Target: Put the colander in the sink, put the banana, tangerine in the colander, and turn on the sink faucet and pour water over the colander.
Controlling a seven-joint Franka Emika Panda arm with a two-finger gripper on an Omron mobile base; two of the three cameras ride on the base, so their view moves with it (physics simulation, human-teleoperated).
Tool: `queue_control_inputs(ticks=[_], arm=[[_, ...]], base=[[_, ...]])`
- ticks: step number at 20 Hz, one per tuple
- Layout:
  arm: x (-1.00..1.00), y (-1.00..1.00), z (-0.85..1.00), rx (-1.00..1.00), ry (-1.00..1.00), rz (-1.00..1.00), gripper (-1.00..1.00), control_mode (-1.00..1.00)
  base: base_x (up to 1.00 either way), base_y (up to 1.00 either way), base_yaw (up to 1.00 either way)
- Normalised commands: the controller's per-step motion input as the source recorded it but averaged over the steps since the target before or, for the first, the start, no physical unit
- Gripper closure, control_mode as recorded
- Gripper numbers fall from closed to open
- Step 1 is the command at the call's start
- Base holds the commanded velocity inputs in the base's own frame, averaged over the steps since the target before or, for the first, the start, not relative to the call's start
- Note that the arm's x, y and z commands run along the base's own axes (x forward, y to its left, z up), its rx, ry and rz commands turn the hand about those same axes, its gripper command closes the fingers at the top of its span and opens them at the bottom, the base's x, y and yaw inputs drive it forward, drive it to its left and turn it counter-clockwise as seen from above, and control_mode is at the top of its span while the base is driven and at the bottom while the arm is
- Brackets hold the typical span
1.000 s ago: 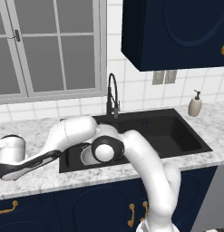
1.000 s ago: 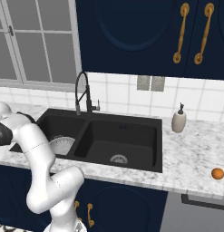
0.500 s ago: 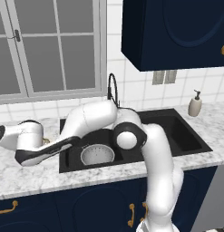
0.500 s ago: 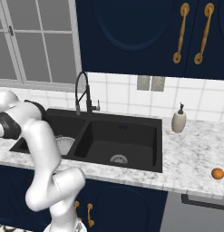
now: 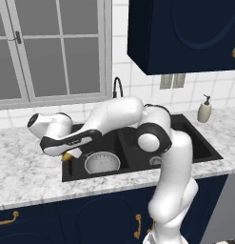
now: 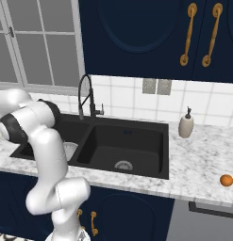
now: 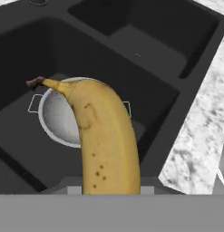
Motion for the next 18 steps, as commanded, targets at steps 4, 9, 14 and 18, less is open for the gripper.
queue_control_inputs(ticks=[4, 9, 14, 18], arm=[[0.0, -1.0, -0.59, 0.07, 0.0, -0.03, 1.0, -1.0], [0.25, -1.0, -0.4, 0.06, 0.0, 0.0, 1.0, -1.0], [0.77, -0.72, -0.18, 0.06, 0.0, 0.0, 1.0, -1.0], [0.53, -0.11, -0.33, 0.08, 0.02, 0.0, 1.0, -1.0]], base=[[0.0, 0.0, 0.0], [0.0, 0.0, 0.0], [0.0, 0.0, 0.0], [0.0, 0.0, 0.0]])
